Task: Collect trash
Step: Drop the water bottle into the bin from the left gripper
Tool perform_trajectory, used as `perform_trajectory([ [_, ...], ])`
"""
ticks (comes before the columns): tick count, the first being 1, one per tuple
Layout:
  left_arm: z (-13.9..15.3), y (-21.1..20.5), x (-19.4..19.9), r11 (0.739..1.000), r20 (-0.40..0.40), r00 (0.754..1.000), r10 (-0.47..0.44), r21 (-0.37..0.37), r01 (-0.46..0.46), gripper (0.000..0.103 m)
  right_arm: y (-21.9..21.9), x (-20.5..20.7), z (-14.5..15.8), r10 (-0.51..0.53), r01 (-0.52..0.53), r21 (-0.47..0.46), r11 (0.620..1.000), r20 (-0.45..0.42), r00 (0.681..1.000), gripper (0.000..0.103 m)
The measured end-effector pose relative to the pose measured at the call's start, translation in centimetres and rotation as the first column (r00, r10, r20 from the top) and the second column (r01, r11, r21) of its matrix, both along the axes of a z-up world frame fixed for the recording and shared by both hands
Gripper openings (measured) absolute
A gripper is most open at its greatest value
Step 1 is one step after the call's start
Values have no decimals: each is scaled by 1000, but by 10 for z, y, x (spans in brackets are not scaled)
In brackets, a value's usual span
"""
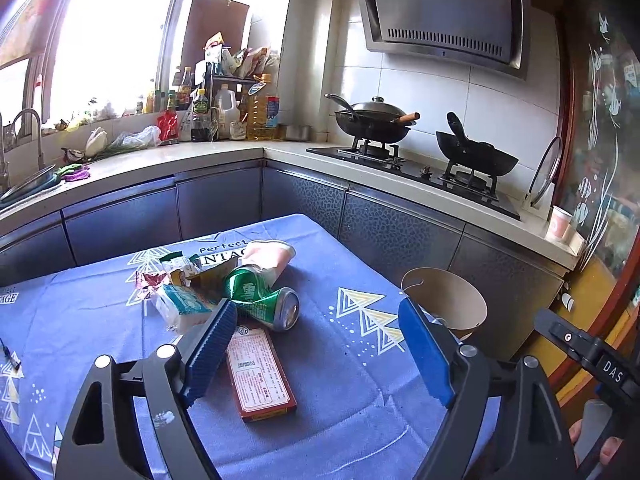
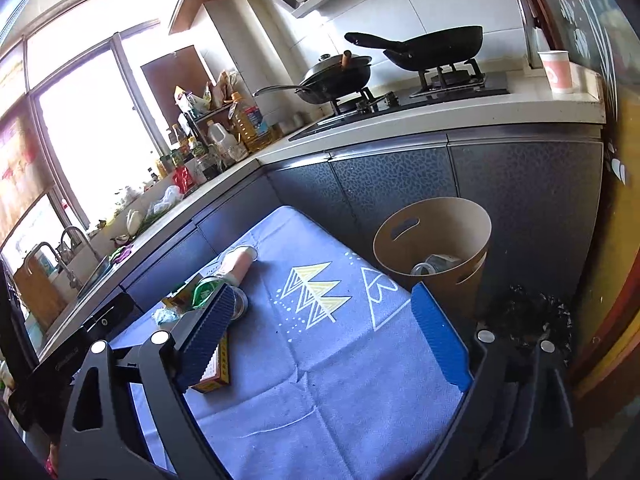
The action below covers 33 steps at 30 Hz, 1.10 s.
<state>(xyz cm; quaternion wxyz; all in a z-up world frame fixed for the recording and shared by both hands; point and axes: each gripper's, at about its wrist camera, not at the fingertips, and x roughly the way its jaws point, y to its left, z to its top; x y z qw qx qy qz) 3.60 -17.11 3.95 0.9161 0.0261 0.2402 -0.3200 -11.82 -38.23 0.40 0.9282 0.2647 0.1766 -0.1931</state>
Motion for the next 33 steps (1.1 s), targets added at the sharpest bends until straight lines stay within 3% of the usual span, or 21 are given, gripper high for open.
perform_trajectory([
  [18,-1,22,-2,998,17,998,53,18,-53,85,21,15,-1,73,-73,-15,997,-9,997,89],
  [27,-3,44,6,990,17,991,136,30,-137,85,29,27,-7,119,-119,-7,993,-32,992,89],
  [33,-8,65,14,972,24,973,229,58,-230,85,39,36,-7,170,-171,-1,985,-32,985,89],
])
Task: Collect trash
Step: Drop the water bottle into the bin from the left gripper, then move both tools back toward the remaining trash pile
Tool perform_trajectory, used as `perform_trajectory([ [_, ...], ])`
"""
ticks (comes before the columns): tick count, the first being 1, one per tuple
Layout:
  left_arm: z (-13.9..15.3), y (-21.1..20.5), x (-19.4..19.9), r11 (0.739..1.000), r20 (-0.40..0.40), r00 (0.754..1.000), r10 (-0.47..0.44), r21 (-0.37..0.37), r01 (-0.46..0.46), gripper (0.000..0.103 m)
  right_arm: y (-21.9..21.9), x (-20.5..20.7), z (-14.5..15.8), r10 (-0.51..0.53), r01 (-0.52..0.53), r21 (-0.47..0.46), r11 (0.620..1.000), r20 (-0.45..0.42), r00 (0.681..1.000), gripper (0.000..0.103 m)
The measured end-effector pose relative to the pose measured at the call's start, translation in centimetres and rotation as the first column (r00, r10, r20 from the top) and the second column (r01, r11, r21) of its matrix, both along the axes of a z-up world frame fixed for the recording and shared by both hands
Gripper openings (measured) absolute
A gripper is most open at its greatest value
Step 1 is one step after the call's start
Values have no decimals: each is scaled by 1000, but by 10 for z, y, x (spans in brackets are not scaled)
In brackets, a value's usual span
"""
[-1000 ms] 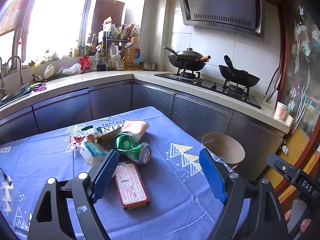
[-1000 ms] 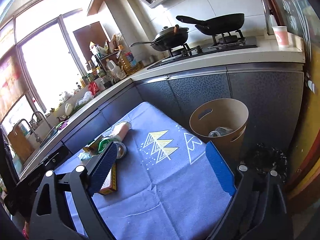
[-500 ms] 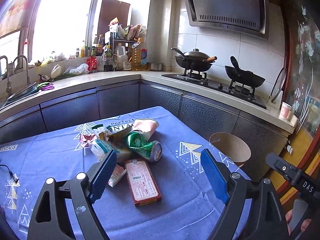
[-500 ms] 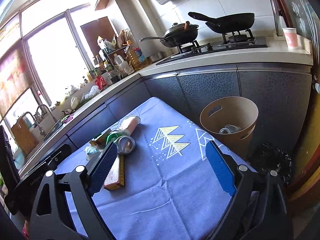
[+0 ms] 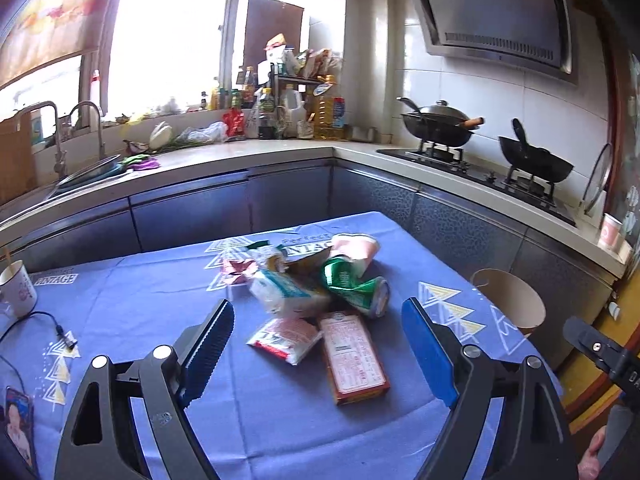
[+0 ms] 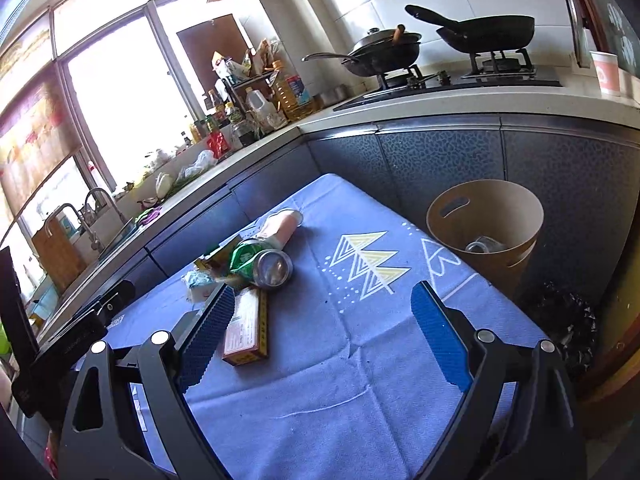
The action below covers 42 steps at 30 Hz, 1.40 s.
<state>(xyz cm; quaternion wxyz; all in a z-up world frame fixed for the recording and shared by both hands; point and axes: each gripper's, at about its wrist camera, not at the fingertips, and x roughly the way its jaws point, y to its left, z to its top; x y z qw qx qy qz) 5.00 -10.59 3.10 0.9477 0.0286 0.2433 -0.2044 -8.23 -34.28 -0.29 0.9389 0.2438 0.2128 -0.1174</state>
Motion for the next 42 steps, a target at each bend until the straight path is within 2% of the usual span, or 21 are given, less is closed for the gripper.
perform_trajectory([
  [6,-6,22,11,994,-28,994,103,27,-102,88,13,7,1,54,-54,-21,998,7,999,88],
  [9,-12,36,19,989,-36,990,139,47,-137,89,21,16,0,108,-108,-16,994,4,994,85],
  [11,-17,53,26,980,-52,980,191,60,-188,89,31,23,0,147,-147,-25,989,-2,989,83],
  [14,-28,85,38,965,-118,958,262,45,-258,91,42,30,-3,195,-195,-36,980,-10,981,81],
  [18,-41,110,33,941,-163,926,339,44,-337,93,61,39,-13,266,-267,-26,963,-33,963,78],
  [19,-43,112,26,939,-163,925,344,38,-342,98,65,41,-16,287,-288,-25,957,-44,957,75],
  [21,-46,113,11,944,-159,930,331,33,-330,99,73,43,-21,317,-319,-26,947,-62,946,71],
  [23,-51,107,1,941,-185,922,340,64,-334,99,78,44,-26,337,-339,-23,940,-75,939,67],
  [26,-60,99,-17,957,-248,924,290,63,-283,99,80,45,-30,361,-363,-11,932,-82,929,61],
  [30,-70,90,-39,971,-282,929,240,55,-234,99,80,45,-33,374,-375,-1,927,-81,924,59],
  [35,-77,88,-48,973,-346,909,231,71,-220,99,80,45,-32,391,-392,1,920,-73,918,58],
  [37,-74,89,-54,974,-343,911,228,74,-215,99,80,44,-31,394,-395,-6,919,-66,917,58],
  [42,-61,96,-50,968,-274,928,251,67,-242,96,81,47,-36,413,-413,13,911,-74,908,58],
])
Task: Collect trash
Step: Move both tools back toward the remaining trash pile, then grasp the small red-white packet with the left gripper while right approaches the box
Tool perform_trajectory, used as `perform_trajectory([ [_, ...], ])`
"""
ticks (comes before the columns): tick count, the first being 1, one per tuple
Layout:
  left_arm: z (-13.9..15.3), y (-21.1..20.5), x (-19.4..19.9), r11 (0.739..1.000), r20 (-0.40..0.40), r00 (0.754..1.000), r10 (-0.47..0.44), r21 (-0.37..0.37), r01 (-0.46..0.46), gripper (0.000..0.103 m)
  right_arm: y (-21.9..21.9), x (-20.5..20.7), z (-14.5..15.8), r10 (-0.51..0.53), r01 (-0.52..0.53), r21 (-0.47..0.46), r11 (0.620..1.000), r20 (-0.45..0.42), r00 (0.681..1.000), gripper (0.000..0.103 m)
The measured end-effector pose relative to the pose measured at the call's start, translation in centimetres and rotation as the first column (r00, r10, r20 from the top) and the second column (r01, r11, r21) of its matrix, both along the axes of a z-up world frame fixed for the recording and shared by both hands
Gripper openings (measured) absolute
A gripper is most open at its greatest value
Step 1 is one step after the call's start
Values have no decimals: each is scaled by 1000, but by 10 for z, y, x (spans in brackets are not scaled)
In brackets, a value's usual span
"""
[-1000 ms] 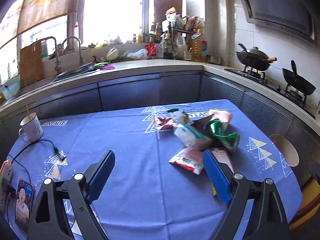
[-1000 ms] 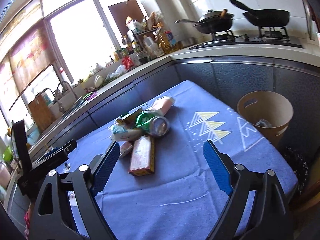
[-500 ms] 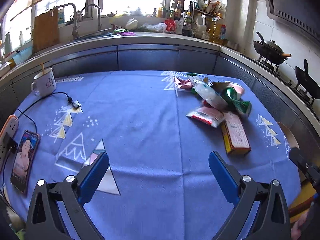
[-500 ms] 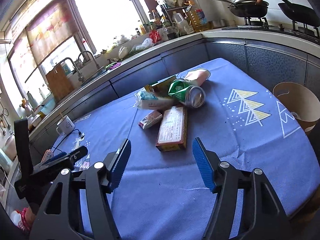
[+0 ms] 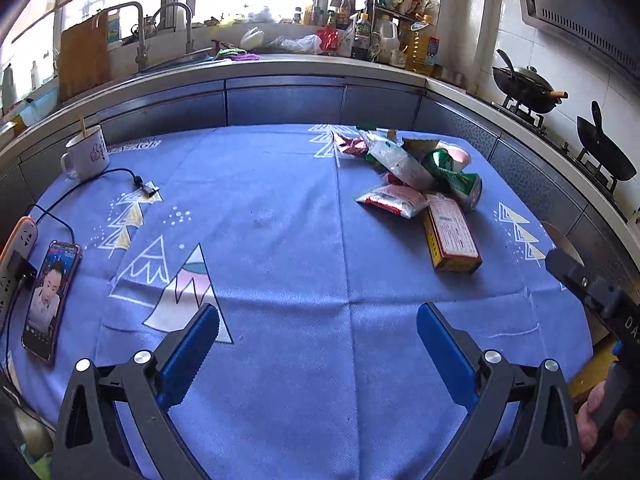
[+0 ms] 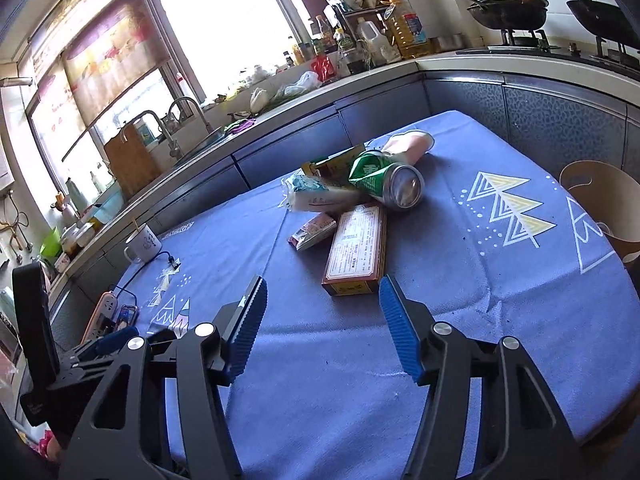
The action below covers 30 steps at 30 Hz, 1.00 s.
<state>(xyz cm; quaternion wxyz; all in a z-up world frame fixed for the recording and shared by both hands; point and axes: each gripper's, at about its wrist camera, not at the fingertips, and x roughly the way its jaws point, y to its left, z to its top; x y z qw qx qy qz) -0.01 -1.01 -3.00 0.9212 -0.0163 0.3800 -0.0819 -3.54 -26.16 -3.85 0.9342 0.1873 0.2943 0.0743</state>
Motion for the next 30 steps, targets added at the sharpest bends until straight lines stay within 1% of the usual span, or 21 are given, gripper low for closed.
perform_trajectory([
  [1,3,2,5,1000,19,1000,3,-2,-3,93,0,0,0,2,-2,1,1000,0,1000,58],
  [2,5,2,8,1000,34,999,5,-3,-5,92,1,0,0,1,-1,1,1000,1,1000,58],
  [5,8,-2,21,1000,97,995,1,23,-3,92,-3,-3,1,-12,12,-1,1000,7,1000,58],
  [7,8,-8,29,998,162,987,-20,54,12,92,-5,-3,0,-23,23,0,1000,1,1000,58],
  [8,6,-12,32,997,192,981,-31,78,16,94,-7,-1,-2,-28,28,4,1000,-8,1000,58],
  [10,-1,-24,41,987,246,967,-69,158,30,95,-9,1,-5,-33,33,14,999,-25,999,58],
  [12,-13,-38,54,968,252,958,-137,238,76,95,-11,2,-7,-37,38,14,999,-32,999,58],
  [13,-19,-45,60,956,250,952,-175,275,103,95,-11,3,-7,-40,41,10,999,-31,999,58],
  [14,-25,-53,64,940,249,944,-216,314,133,93,-12,3,-7,-43,44,8,999,-31,999,58],
  [15,-31,-63,67,918,247,931,-268,358,170,89,-13,4,-8,-48,48,9,999,-35,998,58],
  [16,-37,-72,71,892,237,916,-325,398,213,79,-14,5,-10,-53,53,12,999,-40,998,58],
  [17,-41,-80,75,872,224,903,-367,421,251,71,-16,6,-11,-56,57,16,998,-46,997,58],
  [19,-48,-93,82,841,213,881,-423,454,294,69,-19,9,-15,-63,65,26,998,-61,996,58],
  [21,-54,-105,85,807,223,853,-471,500,315,69,-22,11,-18,-71,74,33,997,-70,995,58],
  [23,-63,-121,86,745,226,815,-534,582,326,66,-25,13,-20,-82,85,36,996,-74,994,58],
  [25,-69,-131,85,703,220,788,-575,625,339,64,-28,14,-21,-93,97,39,995,-78,993,58],
  [26,-72,-137,86,678,217,769,-601,649,347,64,-30,15,-22,-98,102,41,994,-81,992,58],
  [27,-73,-140,87,661,211,758,-618,661,355,64,-31,16,-22,-102,105,42,994,-84,991,58],
  [29,-76,-145,90,638,203,739,-642,676,368,64,-33,17,-24,-107,112,44,993,-90,990,58],
  [30,-77,-146,93,633,199,736,-647,678,374,63,-33,18,-25,-109,114,44,993,-93,990,58],
])
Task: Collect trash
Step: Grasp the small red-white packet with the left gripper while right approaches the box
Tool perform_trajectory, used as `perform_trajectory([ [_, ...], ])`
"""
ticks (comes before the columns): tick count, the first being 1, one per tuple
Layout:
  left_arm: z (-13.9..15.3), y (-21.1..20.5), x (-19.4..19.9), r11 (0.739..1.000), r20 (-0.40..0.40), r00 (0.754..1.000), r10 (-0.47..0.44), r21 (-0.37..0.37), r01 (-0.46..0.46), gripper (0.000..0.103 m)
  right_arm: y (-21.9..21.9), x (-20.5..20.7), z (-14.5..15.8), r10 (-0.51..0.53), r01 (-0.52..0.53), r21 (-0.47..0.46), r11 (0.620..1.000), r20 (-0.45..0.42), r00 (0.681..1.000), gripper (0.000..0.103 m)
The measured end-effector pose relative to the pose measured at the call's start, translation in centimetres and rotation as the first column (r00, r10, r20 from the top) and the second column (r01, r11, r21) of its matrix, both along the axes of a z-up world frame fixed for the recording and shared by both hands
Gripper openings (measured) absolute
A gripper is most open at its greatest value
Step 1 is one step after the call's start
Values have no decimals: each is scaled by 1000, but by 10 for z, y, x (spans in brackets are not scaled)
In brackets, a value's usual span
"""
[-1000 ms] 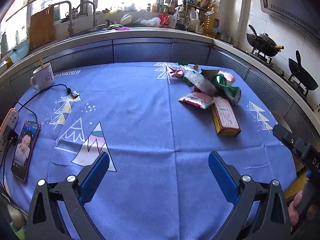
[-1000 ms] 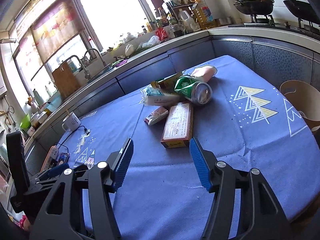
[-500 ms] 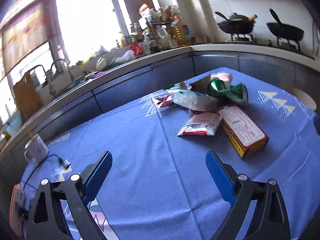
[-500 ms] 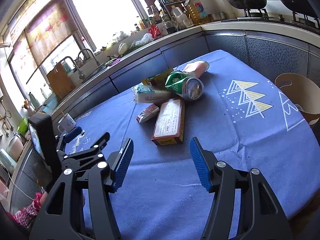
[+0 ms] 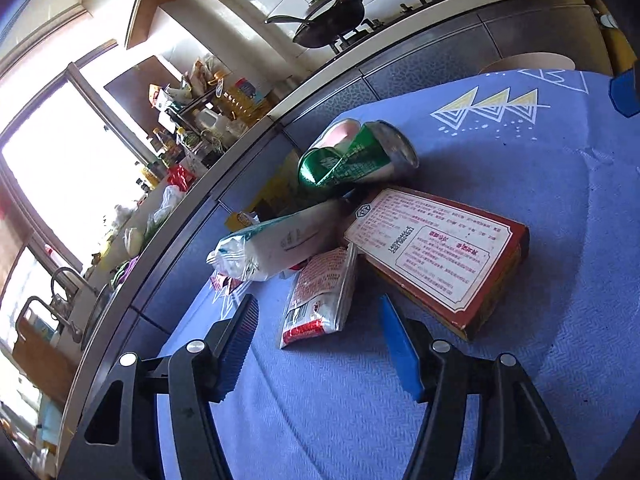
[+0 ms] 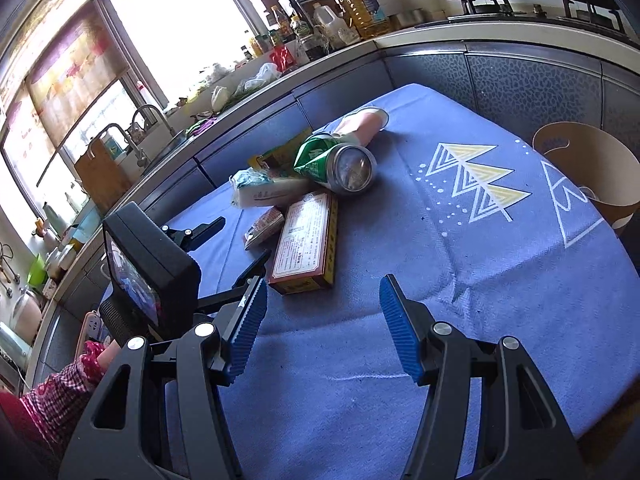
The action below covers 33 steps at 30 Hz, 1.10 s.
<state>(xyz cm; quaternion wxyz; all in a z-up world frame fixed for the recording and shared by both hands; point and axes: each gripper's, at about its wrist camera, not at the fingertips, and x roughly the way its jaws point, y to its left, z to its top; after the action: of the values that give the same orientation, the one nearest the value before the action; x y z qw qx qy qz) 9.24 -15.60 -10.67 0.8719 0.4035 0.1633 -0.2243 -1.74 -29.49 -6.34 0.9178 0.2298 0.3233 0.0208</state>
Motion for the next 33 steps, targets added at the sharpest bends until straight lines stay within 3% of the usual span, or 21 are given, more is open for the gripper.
perform_trajectory([
  [3,-1,-1,12,1000,-42,999,-23,-4,23,44,-1,2,-1,-5,5,1,1000,-5,1000,58],
  [4,-1,0,16,999,-71,997,-33,-10,32,22,-1,2,-2,-6,6,0,1000,-6,1000,58],
  [5,0,1,22,999,-117,992,-42,-29,39,13,-1,3,-1,-5,5,-1,1000,-6,1000,58],
  [9,19,28,35,985,-213,977,11,-166,-48,7,5,3,1,12,-12,-12,1000,-2,1000,58],
  [11,32,51,34,961,-285,958,21,-257,-97,6,7,3,2,23,-23,-17,1000,0,1000,58],
  [16,54,108,7,872,-421,907,4,-443,-209,6,26,18,4,93,-93,-58,994,-14,996,61],
  [19,62,138,-17,799,-483,875,-12,-531,-282,6,43,38,-2,96,-99,-146,984,-25,995,83],
  [22,66,158,-33,738,-523,852,-19,-582,-340,6,54,64,-16,94,-102,-171,980,-56,994,84],
  [25,66,173,-40,697,-556,831,-23,-604,-385,6,65,91,-31,80,-103,-240,965,-104,991,84],
  [27,68,178,-41,688,-560,828,-17,-607,-397,6,66,105,-39,82,-116,-244,963,-142,986,81],
  [28,69,180,-42,685,-563,826,-13,-607,-403,6,67,108,-43,97,-133,-238,962,-158,983,61],
  [33,72,185,-47,667,-570,821,-28,-622,-409,6,82,73,-34,211,-243,-274,930,-141,967,60],
])
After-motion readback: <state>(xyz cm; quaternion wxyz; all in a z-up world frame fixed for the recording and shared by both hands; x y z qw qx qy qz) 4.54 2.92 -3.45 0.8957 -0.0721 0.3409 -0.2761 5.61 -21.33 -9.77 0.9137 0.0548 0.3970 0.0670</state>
